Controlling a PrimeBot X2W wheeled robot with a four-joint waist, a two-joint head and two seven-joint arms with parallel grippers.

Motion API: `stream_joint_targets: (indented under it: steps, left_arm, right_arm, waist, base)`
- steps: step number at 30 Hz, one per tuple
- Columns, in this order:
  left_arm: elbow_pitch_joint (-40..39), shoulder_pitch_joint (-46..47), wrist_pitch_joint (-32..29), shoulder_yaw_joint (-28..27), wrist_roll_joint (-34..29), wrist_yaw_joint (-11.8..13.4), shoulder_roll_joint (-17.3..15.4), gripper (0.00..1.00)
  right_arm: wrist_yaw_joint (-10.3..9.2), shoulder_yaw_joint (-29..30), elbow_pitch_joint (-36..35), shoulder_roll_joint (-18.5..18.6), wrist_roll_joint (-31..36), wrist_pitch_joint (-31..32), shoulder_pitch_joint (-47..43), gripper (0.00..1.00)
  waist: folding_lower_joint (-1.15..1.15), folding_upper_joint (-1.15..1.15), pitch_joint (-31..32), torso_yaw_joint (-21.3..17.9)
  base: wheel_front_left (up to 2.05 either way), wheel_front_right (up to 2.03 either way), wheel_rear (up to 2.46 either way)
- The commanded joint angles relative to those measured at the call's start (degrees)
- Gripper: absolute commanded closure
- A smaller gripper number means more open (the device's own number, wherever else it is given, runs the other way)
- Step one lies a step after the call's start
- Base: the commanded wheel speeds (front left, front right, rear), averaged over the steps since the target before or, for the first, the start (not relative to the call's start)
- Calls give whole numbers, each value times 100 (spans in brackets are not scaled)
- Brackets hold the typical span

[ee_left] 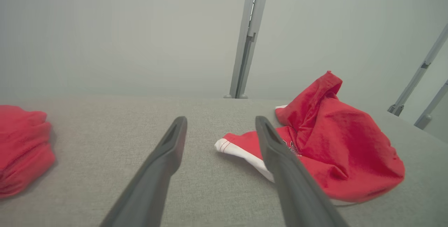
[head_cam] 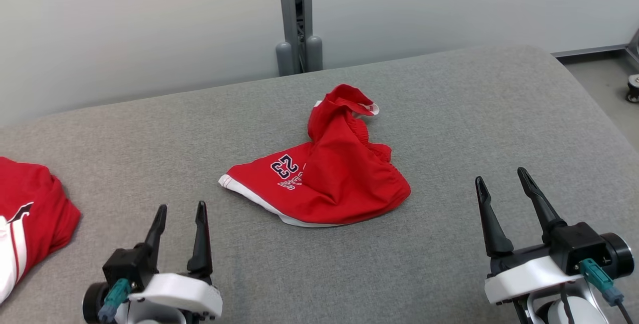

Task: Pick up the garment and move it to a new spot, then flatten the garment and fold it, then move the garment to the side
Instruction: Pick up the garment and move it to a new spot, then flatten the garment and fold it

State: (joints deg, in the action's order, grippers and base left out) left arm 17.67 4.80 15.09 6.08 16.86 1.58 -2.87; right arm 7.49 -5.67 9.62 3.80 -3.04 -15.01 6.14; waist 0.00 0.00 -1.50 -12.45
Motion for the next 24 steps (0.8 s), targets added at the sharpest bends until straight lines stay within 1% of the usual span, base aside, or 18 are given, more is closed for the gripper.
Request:
stream_joint_targets:
  steps: [1, 7, 13, 19, 24]
  left_arm:
    - [-45, -19, 8, 21, 42, -9, -10, 0]
    - [-86, -8, 8, 81, 149, 82, -13, 0]
    - [17, 53, 8, 48, 246, 98, -12, 0]
    - [307, 148, 8, 127, 393, 47, -13, 0]
    - [836, 468, 8, 174, 503, 32, -14, 0]
  right_arm:
    - [1, 32, -1, 41, 20, -29, -63, 0]
    - [1, 36, 14, 54, 39, -29, -51, 0]
    - [1, 14, 29, 53, 30, -29, -10, 0]
    - [1, -23, 33, 35, 6, -29, 23, 0]
    - [1, -38, -16, 6, -39, -29, 80, 0]
  waist:
    - [0, 0, 9, 25]
    - [0, 0, -9, 81]
    - [0, 0, -20, 62]
    - [0, 0, -83, -20]
    - [0, 0, -322, -107]
  base:
    - [0, 0, 0]
    - [0, 0, 0]
    - [0, 0, 0]
    - [0, 0, 0]
    - [0, 0, 0]
